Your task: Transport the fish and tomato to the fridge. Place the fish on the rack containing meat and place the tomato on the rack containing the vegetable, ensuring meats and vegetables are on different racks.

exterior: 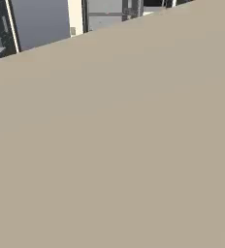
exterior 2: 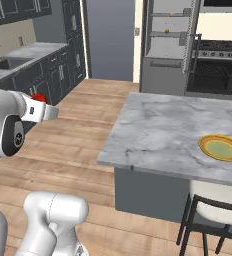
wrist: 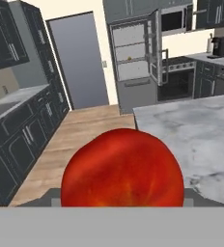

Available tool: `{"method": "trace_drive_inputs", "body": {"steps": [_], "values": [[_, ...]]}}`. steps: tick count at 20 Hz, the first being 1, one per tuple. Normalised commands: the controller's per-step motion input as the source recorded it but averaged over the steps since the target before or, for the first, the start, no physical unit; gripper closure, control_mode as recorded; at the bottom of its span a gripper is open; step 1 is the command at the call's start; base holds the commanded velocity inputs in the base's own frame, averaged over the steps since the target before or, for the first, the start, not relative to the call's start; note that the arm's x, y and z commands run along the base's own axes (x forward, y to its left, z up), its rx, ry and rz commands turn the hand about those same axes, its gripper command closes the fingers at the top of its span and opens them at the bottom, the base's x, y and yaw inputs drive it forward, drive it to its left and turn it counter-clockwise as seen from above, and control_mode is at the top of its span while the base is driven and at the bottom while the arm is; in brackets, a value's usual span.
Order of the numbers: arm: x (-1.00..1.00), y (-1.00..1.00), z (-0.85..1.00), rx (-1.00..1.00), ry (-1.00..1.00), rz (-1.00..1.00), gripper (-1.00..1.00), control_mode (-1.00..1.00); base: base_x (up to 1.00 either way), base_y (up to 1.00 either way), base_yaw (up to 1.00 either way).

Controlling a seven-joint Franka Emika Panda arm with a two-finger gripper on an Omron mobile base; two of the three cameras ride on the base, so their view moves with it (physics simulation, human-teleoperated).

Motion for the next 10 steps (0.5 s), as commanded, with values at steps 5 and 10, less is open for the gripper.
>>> {"method": "trace_drive_inputs", "body": {"steps": [5,10], "values": [[0.0,0.0,0.0,0.0,0.0,0.0,1.0,1.0,1.0,0.95,-0.14],[0.0,0.0,0.0,0.0,0.0,0.0,1.0,1.0,1.0,0.46,-0.13]]}}
